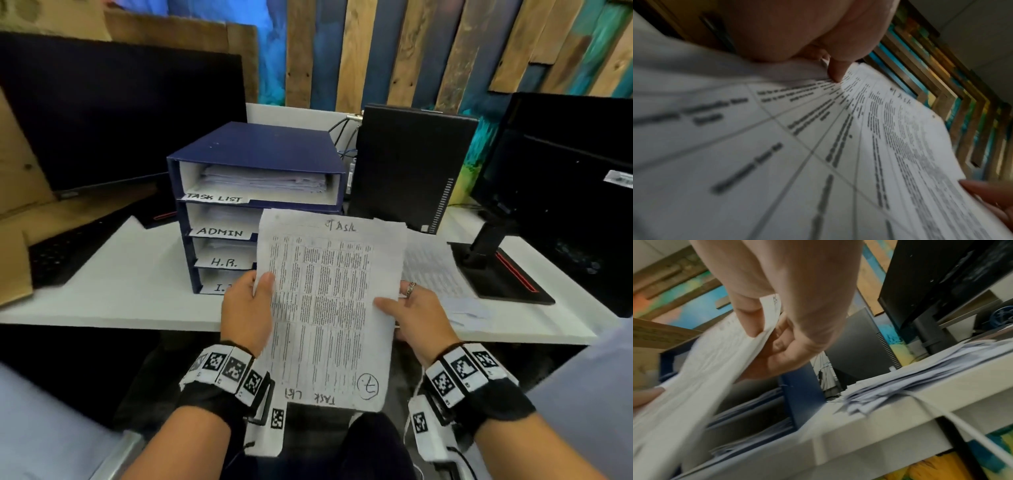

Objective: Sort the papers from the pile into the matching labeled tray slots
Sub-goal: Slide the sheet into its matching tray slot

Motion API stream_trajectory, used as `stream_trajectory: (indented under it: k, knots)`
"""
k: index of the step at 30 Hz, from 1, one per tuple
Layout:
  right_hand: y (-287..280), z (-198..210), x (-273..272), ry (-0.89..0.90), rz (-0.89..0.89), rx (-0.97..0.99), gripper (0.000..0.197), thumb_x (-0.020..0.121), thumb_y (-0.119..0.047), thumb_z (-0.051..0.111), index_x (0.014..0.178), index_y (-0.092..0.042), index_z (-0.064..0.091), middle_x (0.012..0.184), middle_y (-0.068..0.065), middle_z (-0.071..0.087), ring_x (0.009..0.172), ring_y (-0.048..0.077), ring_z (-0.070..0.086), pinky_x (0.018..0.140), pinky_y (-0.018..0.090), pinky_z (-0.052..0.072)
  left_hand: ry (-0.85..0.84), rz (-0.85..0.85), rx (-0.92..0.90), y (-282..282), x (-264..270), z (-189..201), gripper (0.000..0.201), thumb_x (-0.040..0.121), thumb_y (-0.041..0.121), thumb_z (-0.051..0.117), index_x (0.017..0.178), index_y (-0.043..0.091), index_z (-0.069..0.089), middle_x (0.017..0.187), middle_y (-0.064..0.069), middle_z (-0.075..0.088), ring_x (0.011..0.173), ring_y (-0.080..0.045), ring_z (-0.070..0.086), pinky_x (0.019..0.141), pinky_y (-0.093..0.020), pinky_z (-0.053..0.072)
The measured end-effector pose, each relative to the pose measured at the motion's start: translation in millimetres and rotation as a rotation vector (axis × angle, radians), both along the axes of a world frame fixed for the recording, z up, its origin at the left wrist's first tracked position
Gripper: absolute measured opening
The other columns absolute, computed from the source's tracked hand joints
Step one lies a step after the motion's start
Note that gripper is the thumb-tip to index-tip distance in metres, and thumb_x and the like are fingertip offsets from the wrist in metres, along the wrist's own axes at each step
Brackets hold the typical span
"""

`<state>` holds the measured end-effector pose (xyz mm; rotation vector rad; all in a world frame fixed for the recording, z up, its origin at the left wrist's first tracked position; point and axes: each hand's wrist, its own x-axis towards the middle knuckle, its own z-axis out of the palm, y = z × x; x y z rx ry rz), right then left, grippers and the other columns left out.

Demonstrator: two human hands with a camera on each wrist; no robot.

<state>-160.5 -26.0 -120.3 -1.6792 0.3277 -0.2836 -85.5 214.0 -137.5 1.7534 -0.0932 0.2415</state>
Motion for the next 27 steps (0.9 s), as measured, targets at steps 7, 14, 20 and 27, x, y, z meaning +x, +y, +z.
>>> stream_trajectory:
  k: [7,14,20,27]
  knots:
    - [56.5,21.5,20.5,0.035,0.135,0.026,0.008,0.097,-0.012,0.062,0.104,-0.01,0.065,0.094,0.012,0.077,0.081,0.028,0.075,0.068,0.046,0.062,-0.005,0.182,0.042,62.6,27.3,51.5,0.032,0.097,0.029,0.051,0.076,0.011,0.066,0.077,-0.006,0.069,0.072,-0.024,0.066,0.063,-0.03,0.05]
    - [84.8,37.2,43.5,0.01,0.14,0.048,0.016,0.1,-0.008,0.055,0.105,-0.001,0.067,0.092,0.01,0.077,0.082,0.027,0.075,0.068,0.041,0.061,0.027,0.222,0.229,77.6,60.9,105.6,0.029,0.091,0.021,0.051,0.066,0.008,0.047,0.064,-0.01,0.043,0.058,-0.022,0.042,0.05,-0.029,0.031]
    - [92.6,66.7,69.9,-0.089,-0.006,0.045,0.014,0.091,-0.009,0.058,0.084,-0.001,0.068,0.091,0.027,0.072,0.091,0.049,0.069,0.08,0.066,0.055,0.248,0.07,-0.022,99.5,42.4,109.1,0.026,0.096,0.038,0.051,0.086,0.019,0.065,0.077,-0.004,0.065,0.074,-0.023,0.063,0.062,-0.037,0.055]
    - [75.2,78.3,58.5,-0.149,-0.091,0.102,0.024,0.092,-0.006,0.053,0.075,-0.011,0.07,0.087,0.022,0.073,0.087,0.046,0.071,0.073,0.061,0.056,0.301,-0.241,-0.019,95.5,15.6,94.8,0.024,0.102,0.022,0.046,0.096,0.009,0.066,0.086,-0.004,0.076,0.073,-0.017,0.074,0.056,-0.028,0.055]
